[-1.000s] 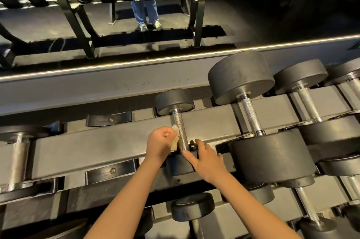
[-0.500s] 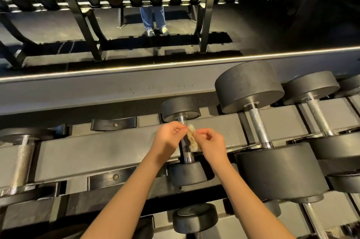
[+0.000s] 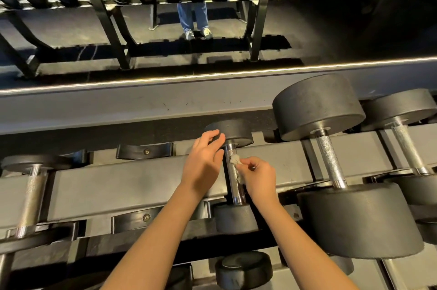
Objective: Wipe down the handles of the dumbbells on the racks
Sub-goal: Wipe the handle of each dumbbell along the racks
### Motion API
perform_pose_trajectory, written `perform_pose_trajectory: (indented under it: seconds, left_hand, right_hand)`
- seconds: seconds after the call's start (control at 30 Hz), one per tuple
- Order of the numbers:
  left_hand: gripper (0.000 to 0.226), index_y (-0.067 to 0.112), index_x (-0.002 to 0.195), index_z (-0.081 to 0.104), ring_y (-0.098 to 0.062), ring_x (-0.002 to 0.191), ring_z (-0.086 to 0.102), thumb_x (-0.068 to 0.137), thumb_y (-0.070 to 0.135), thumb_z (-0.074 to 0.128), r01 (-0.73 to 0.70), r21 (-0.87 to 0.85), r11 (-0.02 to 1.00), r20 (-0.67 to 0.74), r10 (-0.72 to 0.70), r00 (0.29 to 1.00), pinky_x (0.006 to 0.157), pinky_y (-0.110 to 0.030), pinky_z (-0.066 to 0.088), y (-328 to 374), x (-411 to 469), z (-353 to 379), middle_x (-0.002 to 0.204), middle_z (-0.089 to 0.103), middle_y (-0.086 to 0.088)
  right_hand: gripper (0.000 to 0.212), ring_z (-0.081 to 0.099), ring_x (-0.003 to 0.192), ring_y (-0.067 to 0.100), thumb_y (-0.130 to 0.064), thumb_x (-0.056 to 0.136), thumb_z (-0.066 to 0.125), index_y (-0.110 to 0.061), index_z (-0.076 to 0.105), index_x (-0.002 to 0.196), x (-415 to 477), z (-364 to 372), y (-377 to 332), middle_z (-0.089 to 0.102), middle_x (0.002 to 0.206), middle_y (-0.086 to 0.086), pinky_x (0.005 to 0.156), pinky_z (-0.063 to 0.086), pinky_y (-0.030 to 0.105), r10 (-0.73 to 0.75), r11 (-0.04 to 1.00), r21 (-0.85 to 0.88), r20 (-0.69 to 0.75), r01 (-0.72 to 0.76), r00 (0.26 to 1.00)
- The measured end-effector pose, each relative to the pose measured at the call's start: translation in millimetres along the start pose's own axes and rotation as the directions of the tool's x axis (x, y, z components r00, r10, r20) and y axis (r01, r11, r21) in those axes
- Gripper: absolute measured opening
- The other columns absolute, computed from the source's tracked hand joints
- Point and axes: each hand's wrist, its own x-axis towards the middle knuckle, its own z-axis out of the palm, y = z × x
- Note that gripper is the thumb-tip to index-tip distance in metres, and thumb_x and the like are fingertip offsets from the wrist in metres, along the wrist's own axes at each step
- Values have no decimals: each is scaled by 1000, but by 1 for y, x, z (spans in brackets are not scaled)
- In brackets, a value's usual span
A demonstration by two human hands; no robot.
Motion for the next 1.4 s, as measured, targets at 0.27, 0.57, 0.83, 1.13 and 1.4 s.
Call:
perform_pose_trajectory:
  seconds: [0.27, 0.57, 0.83, 1.13, 1.4]
  left_hand:
    - [39, 13, 137, 51, -14, 128, 38, 99, 15, 45, -21, -1, 1000, -21, 20, 1000, 102, -19, 26, 0, 0, -1, 143, 43, -1]
    - [46, 11, 142, 43, -18, 134, 33, 97, 22, 42, -28, 58, 998, 36, 26, 999, 107, -29, 30, 3, -4, -2, 148, 37, -3]
    - [55, 12, 143, 41, -18, 135, 32, 93, 33, 41, -27, 92, 995, 93, 19, 996, 107, -34, 33, 8, -4, -10, 149, 35, -3]
    - [50, 14, 146, 37, -17, 137, 28, 98, 21, 48, -46, 103, 994, 92, 37, 995, 107, -32, 32, 7, -8, -10, 151, 32, -2]
    - [50, 15, 145, 38, -17, 137, 29, 97, 20, 48, -47, 123, 991, 102, 34, 994, 105, -32, 35, 5, -5, -11, 150, 32, -1]
  right_hand:
    - [8, 58, 67, 14, -19, 84, 72, -11, 71, 83, 12, 3, -3, 65, 72, 0, 70, 50, 28, 61, 997, 34, 33, -62, 998]
    - [8, 58, 69, 15, -17, 85, 70, -11, 69, 79, -3, -5, 0, 64, 73, 1, 66, 42, 22, 64, 990, -133, 64, -55, 996]
    - [12, 56, 68, 13, -20, 88, 67, -9, 72, 90, 12, -2, -7, 65, 75, 2, 66, 42, 23, 69, 997, -48, 51, -67, 996]
    - [7, 63, 79, 21, -12, 84, 69, -14, 67, 78, -2, -16, 1, 67, 83, 4, 72, 50, 28, 107, 976, -206, 151, -75, 983]
    - [11, 59, 73, 18, -18, 88, 66, -8, 68, 94, 9, -4, -7, 58, 71, -4, 71, 49, 31, 38, 993, -117, 84, -28, 996]
